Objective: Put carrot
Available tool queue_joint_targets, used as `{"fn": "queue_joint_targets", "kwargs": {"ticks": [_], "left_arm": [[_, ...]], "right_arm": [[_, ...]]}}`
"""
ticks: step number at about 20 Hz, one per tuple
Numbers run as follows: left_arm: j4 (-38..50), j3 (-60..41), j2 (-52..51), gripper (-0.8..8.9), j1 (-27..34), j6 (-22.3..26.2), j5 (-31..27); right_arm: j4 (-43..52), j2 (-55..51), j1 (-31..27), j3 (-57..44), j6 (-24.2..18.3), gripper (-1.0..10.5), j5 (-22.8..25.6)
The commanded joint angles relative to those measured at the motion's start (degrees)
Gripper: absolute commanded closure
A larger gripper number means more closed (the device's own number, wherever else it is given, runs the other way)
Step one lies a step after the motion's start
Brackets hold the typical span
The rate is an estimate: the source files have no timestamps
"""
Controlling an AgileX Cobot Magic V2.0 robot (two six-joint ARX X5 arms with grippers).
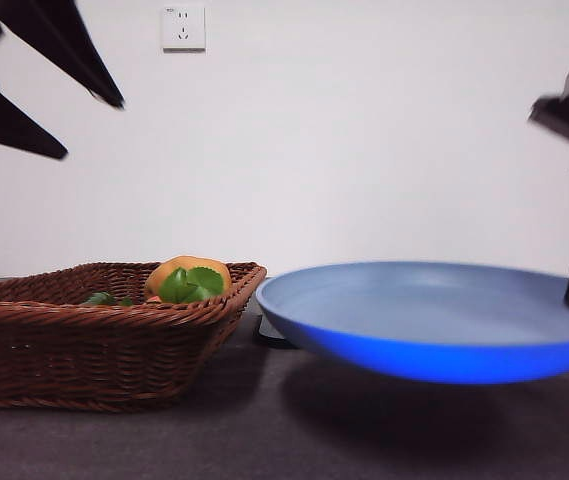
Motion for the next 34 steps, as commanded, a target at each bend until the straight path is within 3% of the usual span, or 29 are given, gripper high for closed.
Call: {"fn": "queue_joint_targets", "kwargs": {"ticks": [1,6,10,16,19,22,24,29,34], "left_arm": [[-1.07,3.5,5.14,4.38,-2.91,-0.66,-4.55],[-9.27,13.29,20.24,4.39,-6.27,-0.46,-10.32],[-11.37,18.49,30.95,4.39,-6.93,-0.59,-10.32],[-10.34,19.32,39.26,4.39,-8.5,-1.62,-10.49],[-9.99,19.32,40.17,4.53,-8.92,-1.6,-10.54],[-9.9,19.34,40.15,6.11,-9.22,-0.5,-10.47],[-10.91,19.34,40.13,6.63,-9.22,1.53,-10.47],[-15.39,20.65,37.57,6.64,-8.31,3.34,-10.45],[-16.48,21.16,26.77,6.64,-7.85,4.35,-9.94]], "right_arm": [[-1.79,-4.33,0.26,0.28,0.44,9.4,1.7],[-4.68,-13.05,0.2,0.28,1.07,9.4,5.99],[-5.55,-16.79,0.2,0.28,1.11,9.4,6.99],[-5.62,-17.66,0.2,0.28,1.07,9.4,6.99],[-5.62,-17.66,0.2,0.28,1.05,9.4,6.99],[-5.62,-17.66,0.2,0.28,1.07,9.4,6.97],[-5.62,-17.66,0.2,0.28,1.07,9.4,6.99],[-5.62,-17.66,0.2,0.28,1.31,9.4,6.97],[-5.62,-17.62,0.22,0.28,1.7,9.4,6.95]]}}
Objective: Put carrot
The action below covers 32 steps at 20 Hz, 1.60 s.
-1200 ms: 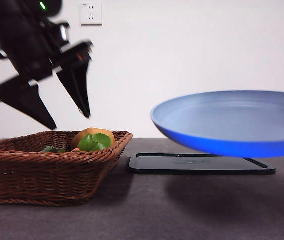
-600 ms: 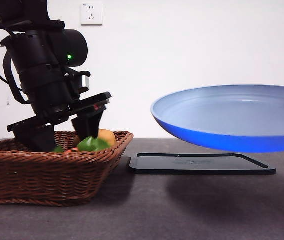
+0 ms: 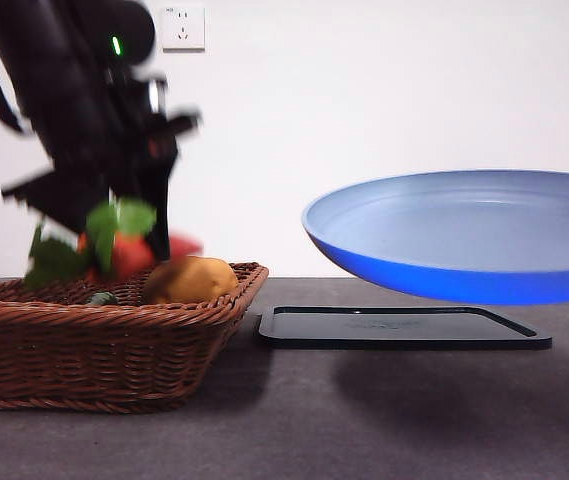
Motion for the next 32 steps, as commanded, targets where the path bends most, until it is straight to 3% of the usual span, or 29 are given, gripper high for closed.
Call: {"fn": "queue_joint_targets", "kwargs": {"ticks": [1,5,7,13,17,24,27,32], "left_arm": [[0.76,1.14,-4.52,6.64,-0.07,1.05,2.12],[9.22,1.14,-10.97,6.63,-2.27,-2.6,17.18],[15.93,1.14,-11.21,6.63,-5.9,-4.26,21.53],[21.79,1.14,-7.69,6.64,-20.39,-4.2,11.91],[21.33,1.14,-1.86,6.64,-25.31,-3.52,10.14],[18.49,1.14,6.54,6.57,-26.21,-3.45,8.52],[18.05,1.14,6.84,5.32,-26.45,-3.21,4.83],[17.4,1.14,4.9,5.16,-26.45,-3.5,4.59]], "right_arm": [[0.68,0.31,0.24,0.28,1.22,9.4,-0.15],[0.7,1.64,0.35,0.28,1.25,9.4,-0.52],[0.72,2.64,0.35,0.28,1.29,9.4,-0.55],[0.81,4.39,0.46,0.28,1.57,9.4,-2.16],[0.85,4.52,0.46,0.28,1.64,9.4,-3.58],[0.81,4.52,0.46,0.28,1.66,9.4,-5.2],[0.81,4.52,0.52,0.28,1.68,9.4,-5.05],[0.7,5.44,0.48,0.28,1.68,9.4,-4.87]]}}
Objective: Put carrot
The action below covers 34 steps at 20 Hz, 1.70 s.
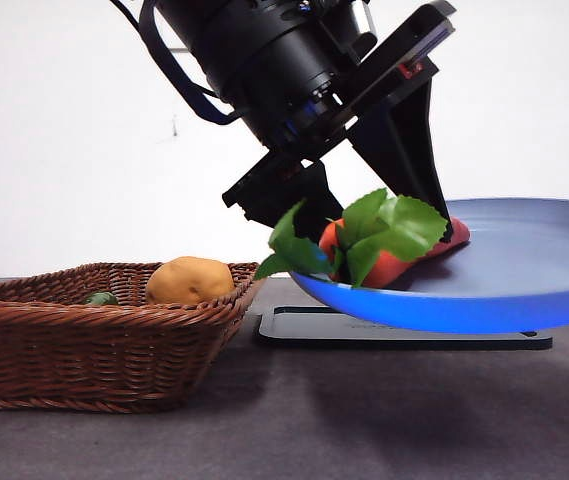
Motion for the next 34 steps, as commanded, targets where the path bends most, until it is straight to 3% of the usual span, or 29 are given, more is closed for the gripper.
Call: {"fn": "queue_joint_targets", "kwargs": {"ticks": [1,6,17,23,25,27,30,32,34], "left_arm": [[-0.74,0.92,-2.16,5.16,-0.63,0.46,-0.28],[-5.05,0.92,-14.1,5.16,-0.28,0.55,-2.21],[-17.14,0.92,-41.9,5.17,0.22,0.66,-22.6],[-18.91,0.92,-44.63,5.17,0.22,0.66,-24.52],[-19.39,0.92,-44.61,5.17,0.22,0.66,-24.48],[-19.74,0.92,-44.61,5.17,0.22,0.66,-24.5],[-20.0,0.92,-44.61,5.17,0.22,0.7,-24.52],[-19.54,0.92,-44.33,5.17,0.22,0.94,-24.59],[-18.05,0.92,-43.58,5.17,0.22,4.22,-26.45]], "right_arm": [[0.35,2.25,0.07,0.28,0.57,9.4,-0.42],[1.73,12.46,-1.2,1.95,-1.11,9.4,-0.7],[11.3,42.51,-6.82,26.62,-3.37,9.4,-0.59],[12.96,56.08,-6.82,36.17,-3.78,9.4,-1.66],[13.9,57.29,-6.8,36.24,-3.76,9.4,-2.78],[13.73,57.96,-6.82,36.24,-3.76,9.2,0.02],[13.14,58.16,-7.08,36.24,-3.52,7.8,-0.28],[13.16,57.61,-7.08,36.24,-3.54,7.5,-0.39],[12.74,55.65,-7.13,36.24,-3.74,7.5,-0.61]]}}
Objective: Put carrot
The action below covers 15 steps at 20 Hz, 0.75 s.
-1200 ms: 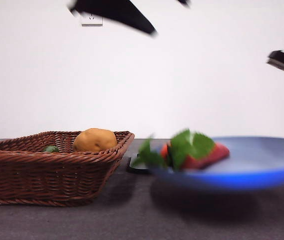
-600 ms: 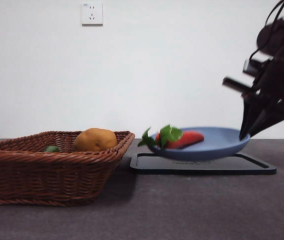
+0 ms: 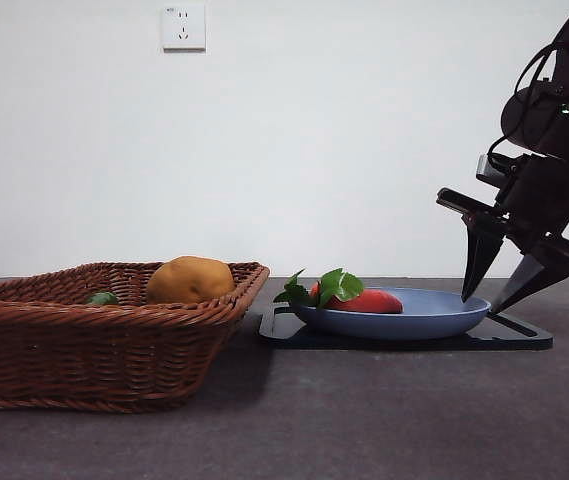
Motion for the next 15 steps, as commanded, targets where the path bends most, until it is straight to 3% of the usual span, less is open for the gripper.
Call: {"fn": "queue_joint_targets", "kwargs": {"ticks": [1,4,7,11,15], "left_arm": [[2.89,0.92,1.53,5.17,-0.44,5.57,-4.85],[7.32,0.92,4.17,5.18,-0.44,10.67,-15.37],[12.63,0.92,8.09,5.45,0.35,12.74,-22.51],[13.9,0.92,12.61,7.98,3.06,13.51,-22.25],[11.52,0.92,12.79,8.08,7.91,14.75,-21.99]], "right_arm": [[-1.18,-2.58,-0.02,1.18,-0.7,7.5,-0.2],[-6.08,-10.1,0.11,1.18,-4.04,7.5,0.02],[-7.93,-18.56,1.55,1.16,-5.53,8.0,0.02],[-9.27,-27.54,6.58,1.14,-8.5,9.5,0.17],[-10.38,-32.76,12.81,-0.02,-9.16,9.4,2.67]]}}
